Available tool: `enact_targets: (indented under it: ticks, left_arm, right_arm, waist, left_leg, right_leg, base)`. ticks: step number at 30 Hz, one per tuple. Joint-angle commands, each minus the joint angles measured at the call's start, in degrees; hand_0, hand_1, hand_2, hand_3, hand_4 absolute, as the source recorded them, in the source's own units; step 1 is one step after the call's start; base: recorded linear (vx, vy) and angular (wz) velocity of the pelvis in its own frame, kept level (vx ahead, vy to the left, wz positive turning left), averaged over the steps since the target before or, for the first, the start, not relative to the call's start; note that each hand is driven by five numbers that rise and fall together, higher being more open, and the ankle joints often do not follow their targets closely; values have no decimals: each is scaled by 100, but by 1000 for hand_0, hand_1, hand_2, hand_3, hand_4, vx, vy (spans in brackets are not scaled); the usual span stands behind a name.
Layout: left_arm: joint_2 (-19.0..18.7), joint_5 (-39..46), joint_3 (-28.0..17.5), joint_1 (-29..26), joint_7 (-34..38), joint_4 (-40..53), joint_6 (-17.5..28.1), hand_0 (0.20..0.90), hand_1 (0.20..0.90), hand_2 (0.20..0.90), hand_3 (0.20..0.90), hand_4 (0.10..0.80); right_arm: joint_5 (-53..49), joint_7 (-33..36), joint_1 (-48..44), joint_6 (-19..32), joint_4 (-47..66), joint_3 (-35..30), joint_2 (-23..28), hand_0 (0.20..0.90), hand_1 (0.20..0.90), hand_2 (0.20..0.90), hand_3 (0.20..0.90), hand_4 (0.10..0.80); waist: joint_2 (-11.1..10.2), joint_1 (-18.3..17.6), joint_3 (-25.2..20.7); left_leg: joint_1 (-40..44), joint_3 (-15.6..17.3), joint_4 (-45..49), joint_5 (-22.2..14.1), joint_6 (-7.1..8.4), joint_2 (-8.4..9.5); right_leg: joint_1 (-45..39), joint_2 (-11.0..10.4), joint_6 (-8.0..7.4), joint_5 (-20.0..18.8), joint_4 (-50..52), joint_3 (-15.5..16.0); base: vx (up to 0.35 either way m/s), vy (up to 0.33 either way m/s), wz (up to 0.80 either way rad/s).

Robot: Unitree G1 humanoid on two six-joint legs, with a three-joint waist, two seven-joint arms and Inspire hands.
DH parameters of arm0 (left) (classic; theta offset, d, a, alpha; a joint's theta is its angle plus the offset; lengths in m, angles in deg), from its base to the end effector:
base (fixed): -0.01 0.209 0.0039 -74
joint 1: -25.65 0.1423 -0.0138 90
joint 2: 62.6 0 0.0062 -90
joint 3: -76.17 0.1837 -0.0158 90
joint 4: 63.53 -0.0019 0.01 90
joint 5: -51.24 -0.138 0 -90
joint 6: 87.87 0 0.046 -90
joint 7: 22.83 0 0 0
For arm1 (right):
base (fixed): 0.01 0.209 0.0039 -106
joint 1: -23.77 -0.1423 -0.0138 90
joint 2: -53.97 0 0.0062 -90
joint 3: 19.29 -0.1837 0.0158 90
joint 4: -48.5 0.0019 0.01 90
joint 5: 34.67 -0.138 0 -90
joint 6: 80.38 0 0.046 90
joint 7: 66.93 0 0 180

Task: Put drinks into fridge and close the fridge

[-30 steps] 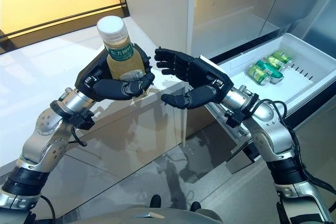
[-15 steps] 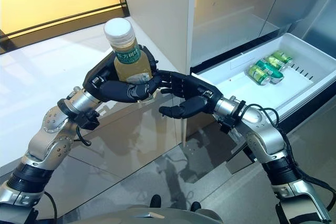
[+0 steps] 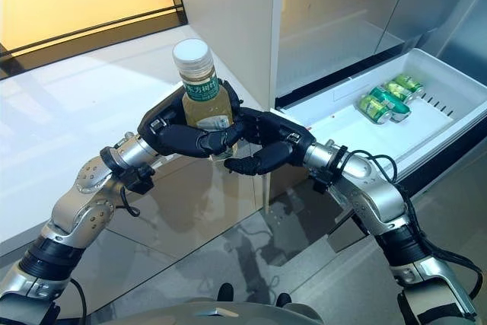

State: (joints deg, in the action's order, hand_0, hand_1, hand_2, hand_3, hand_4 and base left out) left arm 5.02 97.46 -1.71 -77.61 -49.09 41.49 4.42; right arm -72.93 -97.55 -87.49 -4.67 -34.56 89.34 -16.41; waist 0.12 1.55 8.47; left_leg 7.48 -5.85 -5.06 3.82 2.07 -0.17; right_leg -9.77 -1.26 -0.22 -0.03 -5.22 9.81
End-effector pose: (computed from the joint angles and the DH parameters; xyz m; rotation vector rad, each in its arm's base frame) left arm 0.2274 0.1920 0.1484 -0.0645 -0.3373 -0.8644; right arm 0.2526 -0.1724 0.1306 -0.0558 0.0087 0.9706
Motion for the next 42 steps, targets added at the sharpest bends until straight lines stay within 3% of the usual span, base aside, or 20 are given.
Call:
enact_targets:
  ticks: [1,19,20,21,22,42]
  left_arm:
    - [310,791,-17,-1139,-82,324,573,300,300,300,200,100]
    - [391,844,227,-1318,-80,348,405,300,300,300,200,100]
    - [402,854,231,-1319,-90,340,387,300,300,300,200,100]
    - [406,861,232,-1317,-102,333,385,300,300,300,200,100]
    - [415,856,237,-1317,-98,338,372,300,300,300,200,100]
    - [393,852,269,-1319,-210,348,194,300,300,300,200,100]
  right_arm:
    - [-548,-37,-861,355,110,-38,-333,900,900,900,900,800]
    - [-683,158,-1153,314,168,318,-626,900,900,900,900,800]
    - [-697,177,-1166,307,178,325,-636,827,827,827,815,715]
    - [-714,182,-1175,298,182,326,-638,512,512,512,447,347]
    - [-718,183,-1180,296,179,329,-645,300,300,300,200,100]
    - [-762,319,-1251,360,176,309,-665,300,300,300,200,100]
  waist:
    - [-175,70,-690]
    - [-169,98,-698]
    - [-170,98,-698]
    - [-169,99,-697]
    - [-171,98,-700]
    - [-160,98,-719]
  left_leg:
    - [91,119,6,-493,-243,302]
    - [105,127,6,-482,-261,306]
    - [107,129,6,-483,-262,306]
    - [107,131,6,-483,-263,305]
    - [107,130,6,-485,-264,305]
    - [103,135,6,-481,-274,307]
  right_leg:
    - [120,-146,-357,-43,177,-129]
    - [107,-142,-341,-52,174,-143]
    - [104,-142,-341,-53,170,-143]
    - [103,-143,-340,-54,167,-142]
    - [105,-143,-340,-53,169,-144]
    - [112,-133,-332,-62,166,-160]
  base:
    - [0,0,0]
    - [0,0,0]
    - [0,0,0]
    - [0,0,0]
    - [0,0,0]
    - [0,0,0]
